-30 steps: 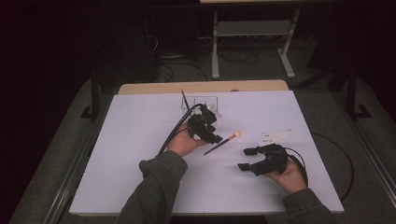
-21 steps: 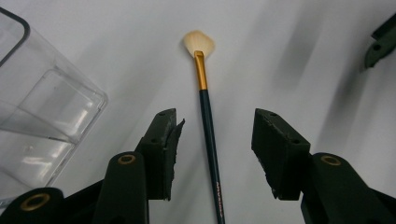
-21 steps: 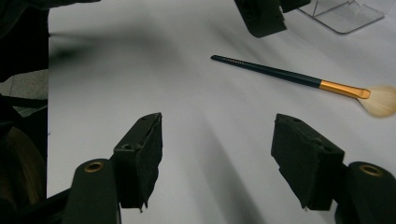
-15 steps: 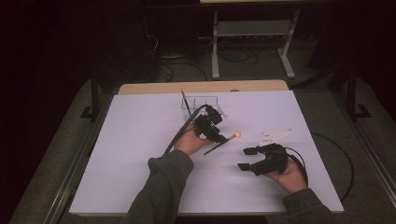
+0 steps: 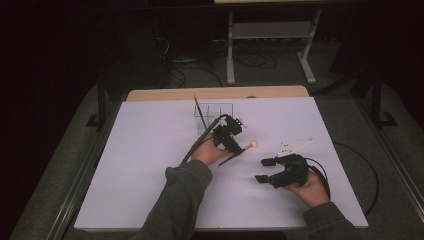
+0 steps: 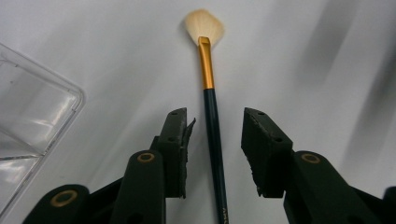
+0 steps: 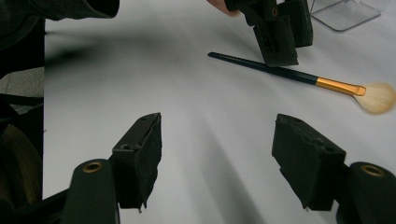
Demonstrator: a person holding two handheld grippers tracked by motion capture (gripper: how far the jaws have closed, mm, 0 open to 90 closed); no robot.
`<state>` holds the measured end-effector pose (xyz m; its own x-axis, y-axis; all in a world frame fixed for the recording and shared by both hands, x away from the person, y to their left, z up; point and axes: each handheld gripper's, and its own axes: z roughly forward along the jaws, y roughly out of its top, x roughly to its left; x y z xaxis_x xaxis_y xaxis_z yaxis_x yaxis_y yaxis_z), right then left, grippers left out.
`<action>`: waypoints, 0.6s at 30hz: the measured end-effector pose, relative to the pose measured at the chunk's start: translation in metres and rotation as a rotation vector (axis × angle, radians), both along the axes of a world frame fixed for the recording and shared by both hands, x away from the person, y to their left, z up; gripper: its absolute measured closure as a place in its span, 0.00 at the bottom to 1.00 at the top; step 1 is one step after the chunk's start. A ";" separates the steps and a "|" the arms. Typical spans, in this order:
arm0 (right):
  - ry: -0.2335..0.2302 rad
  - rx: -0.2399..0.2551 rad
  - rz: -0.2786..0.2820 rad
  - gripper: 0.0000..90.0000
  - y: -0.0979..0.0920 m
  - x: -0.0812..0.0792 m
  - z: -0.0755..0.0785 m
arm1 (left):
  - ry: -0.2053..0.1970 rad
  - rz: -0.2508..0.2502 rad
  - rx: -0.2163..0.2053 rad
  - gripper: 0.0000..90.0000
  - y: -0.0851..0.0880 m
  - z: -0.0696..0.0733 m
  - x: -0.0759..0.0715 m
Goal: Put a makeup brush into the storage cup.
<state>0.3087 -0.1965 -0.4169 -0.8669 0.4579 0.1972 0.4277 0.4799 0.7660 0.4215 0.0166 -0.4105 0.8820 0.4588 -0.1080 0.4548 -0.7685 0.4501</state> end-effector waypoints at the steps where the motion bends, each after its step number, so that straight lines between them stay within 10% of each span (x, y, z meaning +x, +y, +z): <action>1: -0.001 0.001 -0.002 0.36 0.000 0.000 0.000 | 0.007 0.008 -0.002 0.69 -0.001 -0.001 0.000; 18: 0.004 -0.001 0.008 0.35 0.002 0.000 -0.001 | 0.004 0.010 0.053 0.81 -0.008 -0.012 0.000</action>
